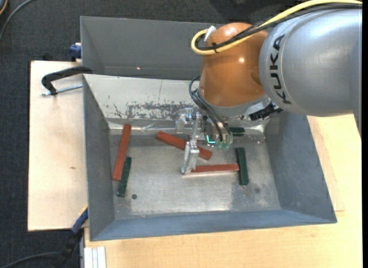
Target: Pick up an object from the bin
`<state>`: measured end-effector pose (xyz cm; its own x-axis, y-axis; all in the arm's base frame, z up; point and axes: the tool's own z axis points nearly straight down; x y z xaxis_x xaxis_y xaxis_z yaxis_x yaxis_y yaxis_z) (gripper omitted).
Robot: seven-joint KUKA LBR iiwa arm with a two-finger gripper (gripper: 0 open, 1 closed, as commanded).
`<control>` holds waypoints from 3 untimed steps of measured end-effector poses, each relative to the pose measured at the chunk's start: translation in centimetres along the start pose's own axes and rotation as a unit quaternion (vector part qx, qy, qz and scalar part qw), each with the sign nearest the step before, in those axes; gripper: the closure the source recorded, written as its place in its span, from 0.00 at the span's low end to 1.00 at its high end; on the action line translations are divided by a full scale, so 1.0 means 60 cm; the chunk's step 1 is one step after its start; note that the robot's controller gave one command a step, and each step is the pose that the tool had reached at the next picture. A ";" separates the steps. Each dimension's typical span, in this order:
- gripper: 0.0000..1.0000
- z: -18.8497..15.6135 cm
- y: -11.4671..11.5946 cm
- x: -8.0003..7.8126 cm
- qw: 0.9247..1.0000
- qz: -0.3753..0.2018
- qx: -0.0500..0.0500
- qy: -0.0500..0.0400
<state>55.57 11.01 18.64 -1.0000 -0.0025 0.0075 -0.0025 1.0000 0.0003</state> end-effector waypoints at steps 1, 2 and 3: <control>0.00 0.147 -0.146 -0.052 0.999 -0.041 0.002 -0.001; 1.00 0.139 -0.137 -0.054 0.999 -0.043 0.000 -0.004; 0.00 0.139 -0.137 -0.054 0.999 -0.043 0.000 -0.004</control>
Offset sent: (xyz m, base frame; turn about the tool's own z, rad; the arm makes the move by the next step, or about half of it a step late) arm 0.0313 -0.0826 -0.0846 -0.0873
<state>58.78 2.81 10.29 -0.9961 -0.0884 -0.0008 -0.0884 0.9961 0.0014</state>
